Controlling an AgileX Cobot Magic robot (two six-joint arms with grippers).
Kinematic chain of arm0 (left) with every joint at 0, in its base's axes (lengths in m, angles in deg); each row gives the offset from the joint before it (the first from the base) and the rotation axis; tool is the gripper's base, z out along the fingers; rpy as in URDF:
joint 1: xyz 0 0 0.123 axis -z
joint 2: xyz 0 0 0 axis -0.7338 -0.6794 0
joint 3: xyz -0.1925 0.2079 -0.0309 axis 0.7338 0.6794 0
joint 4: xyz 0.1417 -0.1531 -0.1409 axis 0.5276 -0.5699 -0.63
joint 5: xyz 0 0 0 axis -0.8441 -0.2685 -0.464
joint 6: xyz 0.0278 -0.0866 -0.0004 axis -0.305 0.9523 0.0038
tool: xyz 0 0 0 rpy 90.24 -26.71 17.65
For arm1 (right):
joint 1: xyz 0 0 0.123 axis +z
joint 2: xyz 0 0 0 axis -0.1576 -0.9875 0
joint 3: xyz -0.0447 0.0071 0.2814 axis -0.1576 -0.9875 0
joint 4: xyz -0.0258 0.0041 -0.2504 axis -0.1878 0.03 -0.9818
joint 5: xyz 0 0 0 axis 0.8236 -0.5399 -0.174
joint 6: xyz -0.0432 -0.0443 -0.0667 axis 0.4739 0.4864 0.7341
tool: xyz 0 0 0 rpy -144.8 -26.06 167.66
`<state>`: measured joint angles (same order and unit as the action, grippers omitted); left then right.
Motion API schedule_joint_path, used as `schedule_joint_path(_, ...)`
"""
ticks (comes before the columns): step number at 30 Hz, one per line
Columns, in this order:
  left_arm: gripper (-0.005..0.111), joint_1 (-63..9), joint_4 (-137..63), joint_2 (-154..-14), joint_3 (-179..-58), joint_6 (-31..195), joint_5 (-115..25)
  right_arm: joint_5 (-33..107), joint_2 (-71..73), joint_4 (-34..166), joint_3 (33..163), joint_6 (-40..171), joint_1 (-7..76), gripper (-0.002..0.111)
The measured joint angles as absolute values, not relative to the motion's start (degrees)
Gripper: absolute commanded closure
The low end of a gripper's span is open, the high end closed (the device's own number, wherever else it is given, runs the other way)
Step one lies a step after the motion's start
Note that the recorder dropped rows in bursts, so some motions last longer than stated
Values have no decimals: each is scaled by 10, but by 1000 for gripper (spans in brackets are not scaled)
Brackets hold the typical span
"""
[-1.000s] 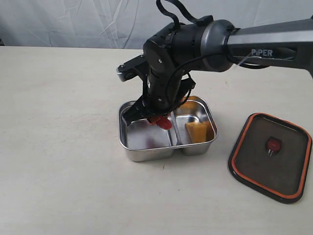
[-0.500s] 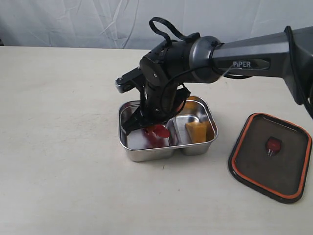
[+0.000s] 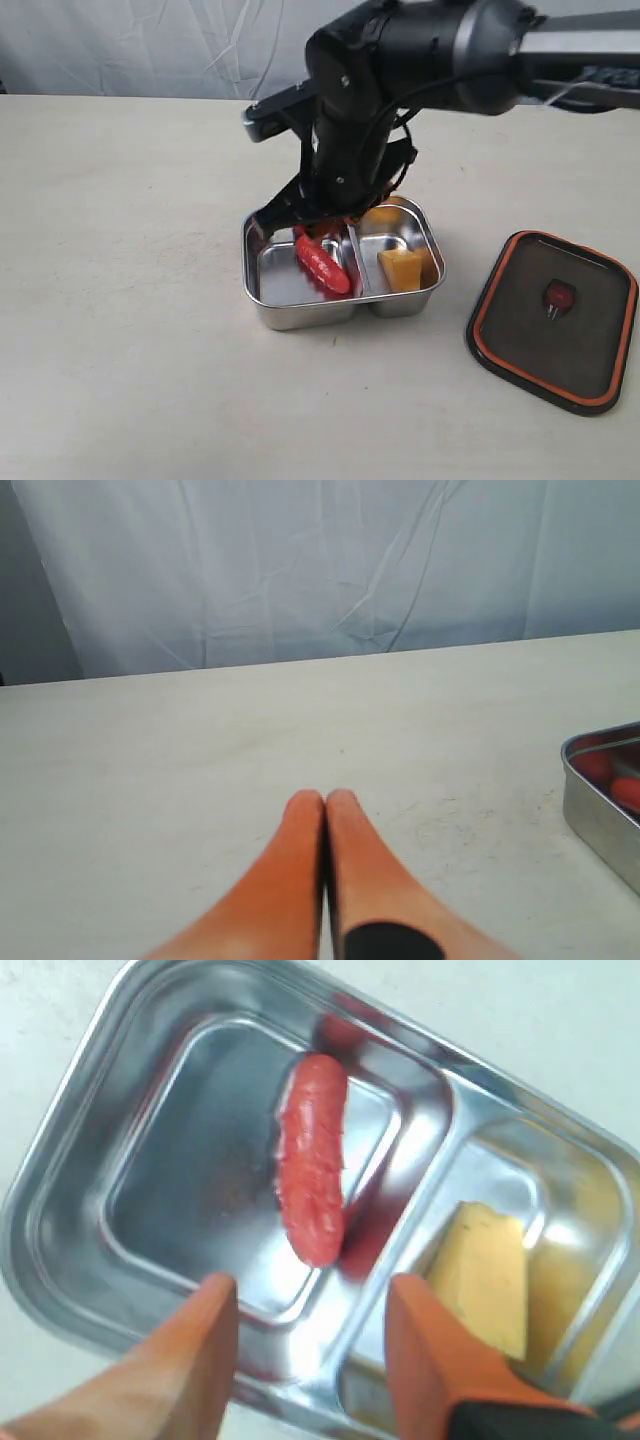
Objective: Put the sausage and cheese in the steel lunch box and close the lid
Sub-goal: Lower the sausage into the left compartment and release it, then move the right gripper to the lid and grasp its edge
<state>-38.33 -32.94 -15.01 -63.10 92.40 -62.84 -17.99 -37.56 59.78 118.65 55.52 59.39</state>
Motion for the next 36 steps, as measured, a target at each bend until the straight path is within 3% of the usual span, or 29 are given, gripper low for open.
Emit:
schedule_joint_path(7,107,-383,-354,-150,-604,902,-625,-230,-209,519,1096,536,594,74)
schedule_joint_path(17,107,-383,-354,-150,-584,891,-626,-277,-19,421,801,470,581,74)
schedule_joint_path(24,107,-383,-354,-150,-584,884,-626,-196,8,405,654,451,547,74)
schedule_joint_path(36,107,-383,-354,-150,-584,869,-626,-96,-55,393,611,499,542,74)
